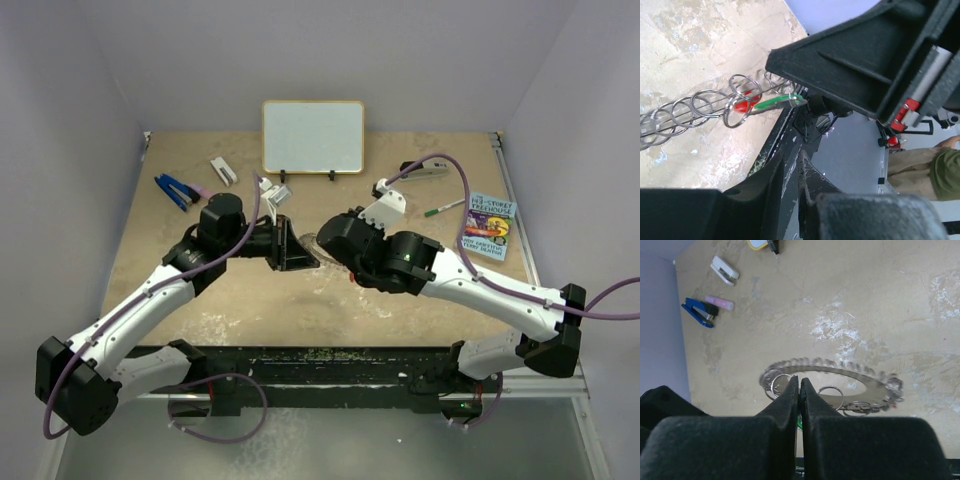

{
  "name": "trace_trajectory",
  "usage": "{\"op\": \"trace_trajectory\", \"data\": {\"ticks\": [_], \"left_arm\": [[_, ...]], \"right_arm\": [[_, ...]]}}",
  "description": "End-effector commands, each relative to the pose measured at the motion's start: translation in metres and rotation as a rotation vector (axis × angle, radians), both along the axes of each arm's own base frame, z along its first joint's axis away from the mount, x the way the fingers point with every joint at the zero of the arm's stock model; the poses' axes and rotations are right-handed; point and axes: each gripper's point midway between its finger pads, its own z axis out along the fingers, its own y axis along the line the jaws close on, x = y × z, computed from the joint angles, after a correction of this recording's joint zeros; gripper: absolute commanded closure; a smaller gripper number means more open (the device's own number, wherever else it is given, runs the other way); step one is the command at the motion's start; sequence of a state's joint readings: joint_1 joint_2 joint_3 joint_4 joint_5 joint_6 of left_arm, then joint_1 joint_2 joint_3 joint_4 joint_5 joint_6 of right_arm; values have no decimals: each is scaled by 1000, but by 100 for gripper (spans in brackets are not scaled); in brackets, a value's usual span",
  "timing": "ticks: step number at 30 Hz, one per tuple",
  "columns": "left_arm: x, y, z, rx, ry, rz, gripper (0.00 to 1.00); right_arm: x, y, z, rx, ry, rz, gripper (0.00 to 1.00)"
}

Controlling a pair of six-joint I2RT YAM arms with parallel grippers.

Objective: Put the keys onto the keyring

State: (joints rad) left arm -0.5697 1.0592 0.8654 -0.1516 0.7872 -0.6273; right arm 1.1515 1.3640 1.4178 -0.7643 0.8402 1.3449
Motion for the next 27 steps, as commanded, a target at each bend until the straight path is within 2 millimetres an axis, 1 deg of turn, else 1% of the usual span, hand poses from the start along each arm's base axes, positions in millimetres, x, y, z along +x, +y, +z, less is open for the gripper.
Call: {"op": "trace_trajectory", "data": {"ticks": [1, 4, 8, 11, 16, 27], "left_arm": [[9, -10, 18, -80, 0, 31, 80], [16, -9, 21, -81, -38, 65, 80], [23, -12, 35, -111, -92, 73, 80], [29, -11, 38, -89, -127, 95, 80], [34, -11, 41, -90, -136, 111, 80], [26, -14, 64, -157, -183, 65, 80]], "right_arm": [[5, 6, 32, 96, -63, -30, 100], [2, 12, 34, 100, -66, -2, 100], [-3, 19, 34, 108, -60, 33, 100], [-5, 21, 36, 115, -66, 47, 100], [-9, 28, 36, 113, -66, 82, 100], [-10, 31, 31, 112, -67, 91, 100]]}}
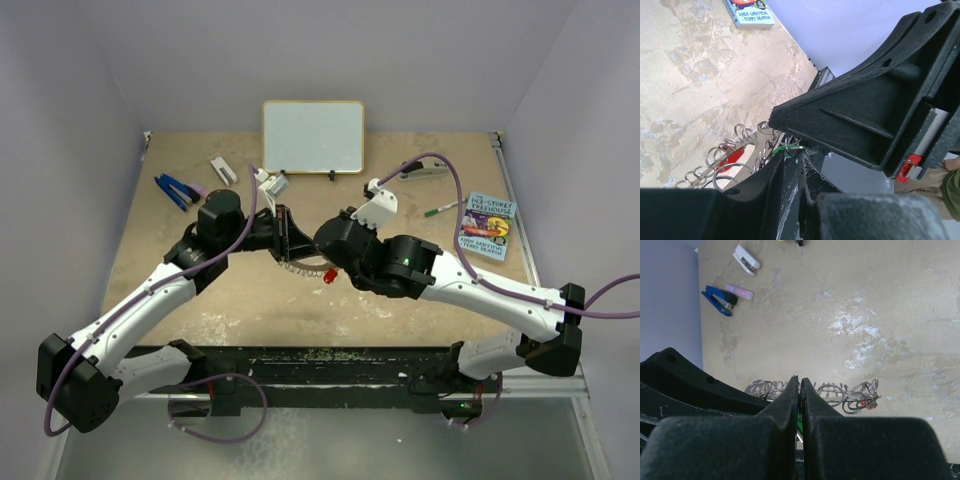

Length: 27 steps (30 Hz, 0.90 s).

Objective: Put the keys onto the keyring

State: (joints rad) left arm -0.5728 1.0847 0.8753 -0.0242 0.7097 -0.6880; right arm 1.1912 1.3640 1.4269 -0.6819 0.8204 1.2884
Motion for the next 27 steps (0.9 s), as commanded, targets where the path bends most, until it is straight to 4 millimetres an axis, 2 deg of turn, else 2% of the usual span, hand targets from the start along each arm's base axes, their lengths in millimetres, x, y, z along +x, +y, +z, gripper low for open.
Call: {"op": "trace_trajectory", "data": {"ticks": [1, 9, 17, 27], "left_arm": [[1, -5, 49, -102, -143, -22, 80], [-1, 1, 54, -69, -191, -22, 80], [39, 35, 47, 192, -377, 204, 79], [29, 23, 52, 127, -357, 139, 71]], "right_arm": [[-2, 8, 19, 76, -33, 12, 100], [-2, 3, 17, 75, -36, -1, 100], [-2, -9, 15, 80, -17, -66, 100], [1, -13, 26, 159, -9, -146, 100]]}}
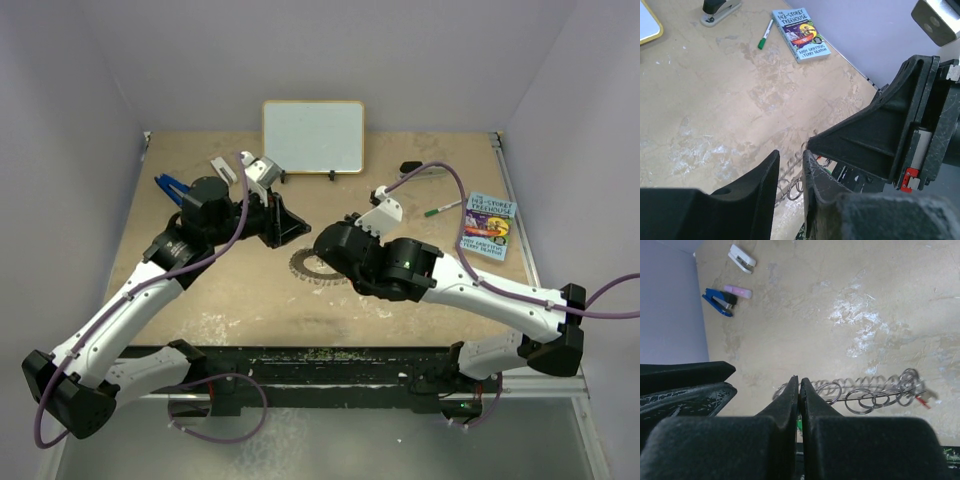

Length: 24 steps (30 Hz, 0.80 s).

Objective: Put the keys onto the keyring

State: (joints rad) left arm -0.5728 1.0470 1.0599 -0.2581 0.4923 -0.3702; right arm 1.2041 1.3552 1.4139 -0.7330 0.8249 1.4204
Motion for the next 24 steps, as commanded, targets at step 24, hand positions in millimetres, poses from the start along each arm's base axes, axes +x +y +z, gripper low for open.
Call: {"op": "trace_trajectory", "data": {"ticks": [24], "left_arm": [[-39, -20, 10, -160, 29, -206, 67]], "right_arm": [[10, 7, 40, 111, -72, -48, 100]]}}
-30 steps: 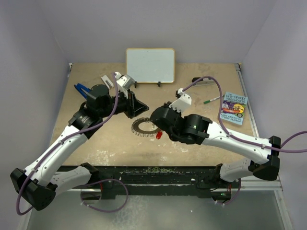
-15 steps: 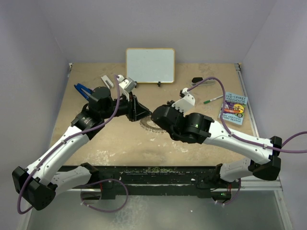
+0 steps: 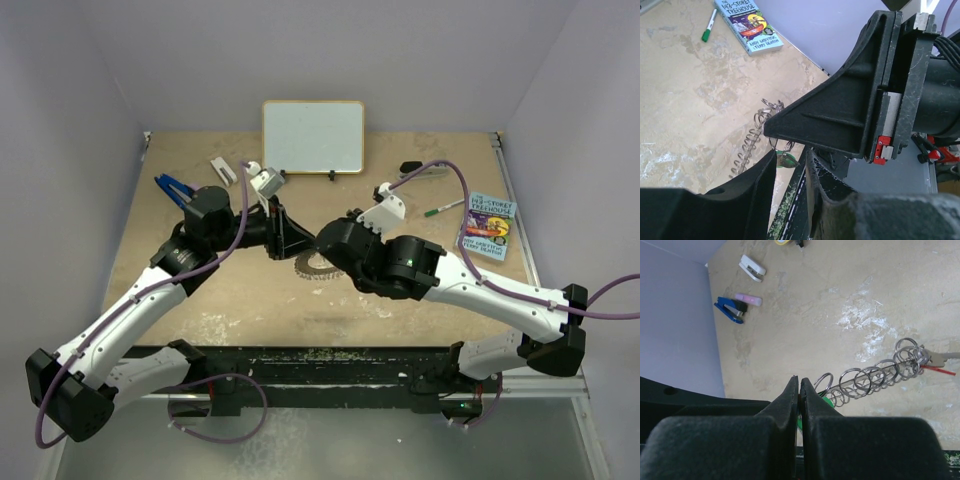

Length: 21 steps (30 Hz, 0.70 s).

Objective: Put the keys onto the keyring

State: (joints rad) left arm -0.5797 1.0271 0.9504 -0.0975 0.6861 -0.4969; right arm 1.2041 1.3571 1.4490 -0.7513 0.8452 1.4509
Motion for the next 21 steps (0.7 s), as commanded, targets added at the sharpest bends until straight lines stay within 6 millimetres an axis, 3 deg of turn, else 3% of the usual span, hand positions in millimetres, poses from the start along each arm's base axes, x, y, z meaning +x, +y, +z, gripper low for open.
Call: {"op": "trace_trajectory", "data": {"ticks": [1, 17, 21], "left_arm": [[-6, -3, 12, -45, -46, -27, 67], [-1, -1, 1, -39, -30, 9, 69], [-1, -1, 1, -42, -29, 11, 78]], "right_arm": [[7, 8, 28, 75, -59, -18, 100], [5, 9, 33, 94, -72, 3, 100], [5, 9, 34, 100, -74, 8, 100]]}}
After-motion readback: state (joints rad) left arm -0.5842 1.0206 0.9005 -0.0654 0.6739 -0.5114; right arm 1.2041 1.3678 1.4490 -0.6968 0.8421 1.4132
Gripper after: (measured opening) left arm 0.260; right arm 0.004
